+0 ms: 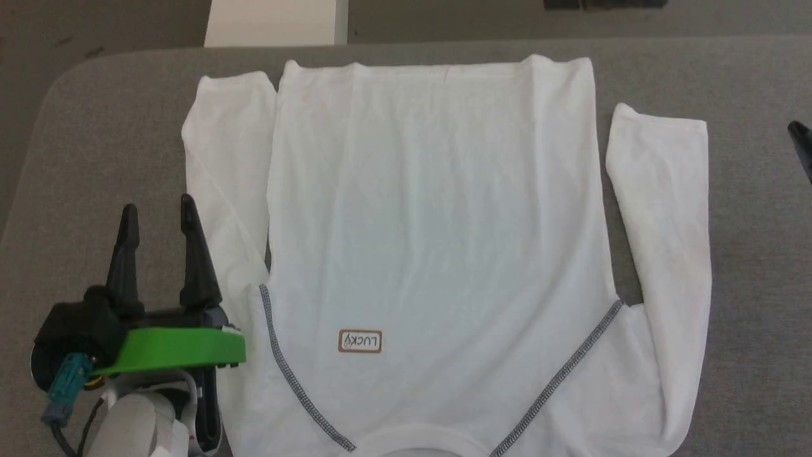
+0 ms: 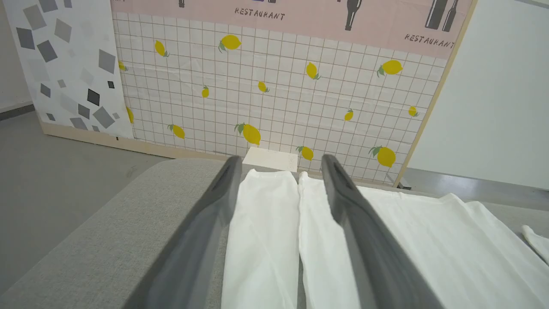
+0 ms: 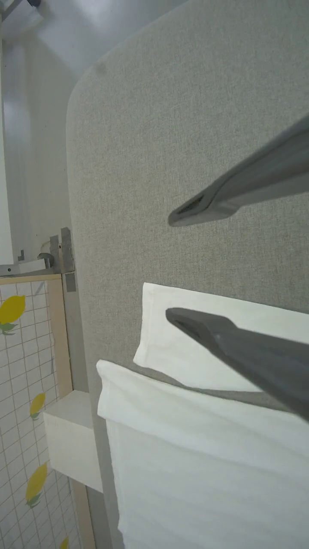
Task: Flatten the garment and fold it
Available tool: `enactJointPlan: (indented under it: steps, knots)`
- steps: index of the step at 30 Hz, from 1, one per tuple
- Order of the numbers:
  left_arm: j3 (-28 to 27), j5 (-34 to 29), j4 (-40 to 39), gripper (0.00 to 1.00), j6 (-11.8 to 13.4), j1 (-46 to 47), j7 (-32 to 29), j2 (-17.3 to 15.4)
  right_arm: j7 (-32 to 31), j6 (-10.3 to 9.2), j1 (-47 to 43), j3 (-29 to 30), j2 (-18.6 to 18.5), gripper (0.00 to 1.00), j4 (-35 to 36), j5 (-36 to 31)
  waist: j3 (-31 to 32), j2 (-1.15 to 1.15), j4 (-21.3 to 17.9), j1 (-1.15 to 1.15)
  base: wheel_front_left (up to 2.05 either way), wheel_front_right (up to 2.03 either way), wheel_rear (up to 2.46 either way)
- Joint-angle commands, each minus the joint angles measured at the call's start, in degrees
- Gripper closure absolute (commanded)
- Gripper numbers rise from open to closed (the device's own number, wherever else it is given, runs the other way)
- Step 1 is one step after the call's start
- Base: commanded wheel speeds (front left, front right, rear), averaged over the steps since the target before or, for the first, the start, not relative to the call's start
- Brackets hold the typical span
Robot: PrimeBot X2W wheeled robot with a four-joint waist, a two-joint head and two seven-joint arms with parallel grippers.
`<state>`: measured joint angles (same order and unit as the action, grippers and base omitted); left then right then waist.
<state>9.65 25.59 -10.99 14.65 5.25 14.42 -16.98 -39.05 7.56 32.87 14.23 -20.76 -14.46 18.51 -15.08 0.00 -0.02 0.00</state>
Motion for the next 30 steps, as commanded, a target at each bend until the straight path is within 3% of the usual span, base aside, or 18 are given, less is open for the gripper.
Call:
enactJointPlan:
  steps: [1, 9, 15, 22, 23, 25, 30]
  knots:
    - [-0.5, -1.1, -0.2, 0.0, -0.3, 1.5, 0.4, 0.8, -0.5, -0.08, 2.5, -0.4, 0.0, 0.0, -1.9, -0.8, -7.5, 0.0, 1.8, 0.0, 0.0, 0.0, 0.0]
    - [-4.2, -6.0, -3.7, 0.0, -2.5, 3.3, 0.6, 6.2, -3.6, -0.08, 14.2, -1.4, -0.5, 0.0, -14.2, -7.4, -13.8, 0.0, 4.1, 0.0, 0.0, 0.0, 0.0]
    - [-5.6, -8.3, -4.1, 0.0, -4.9, 3.4, 0.6, 9.1, -4.4, -0.08, 16.8, -1.5, 0.2, 0.0, -18.6, -10.8, -15.5, 0.0, 4.5, 0.0, 0.0, 0.0, 0.0]
    - [-7.3, -9.6, -2.9, 0.0, -6.8, 3.5, 0.6, 11.0, -5.0, -0.08, 16.5, -3.7, -0.1, 0.0, -21.4, -9.2, -14.8, 0.0, 4.0, 0.0, 0.0, 0.0, 0.0]
    - [-7.6, -9.7, -2.6, 0.0, -7.0, 3.5, 0.6, 11.2, -5.1, -0.08, 16.3, -4.0, -0.3, 0.64, -21.7, -8.5, -14.5, 0.0, 3.9, 0.0, 0.0, 0.0, 0.0]
    - [-8.1, -9.9, -2.3, 0.0, -7.5, 3.3, 0.6, 11.6, -4.9, -0.08, 16.1, -4.4, -0.6, 1.0, -21.9, -7.0, -13.8, 0.0, 3.6, 0.0, 0.0, 0.0, 0.0]
    - [-9.5, -10.3, -1.4, 0.0, -8.6, 2.7, 0.6, 12.2, -2.7, -0.08, 16.2, -2.8, -1.8, 1.0, -21.8, -4.2, -11.3, 0.0, 2.6, 0.0, 0.0, 0.0, 0.0]
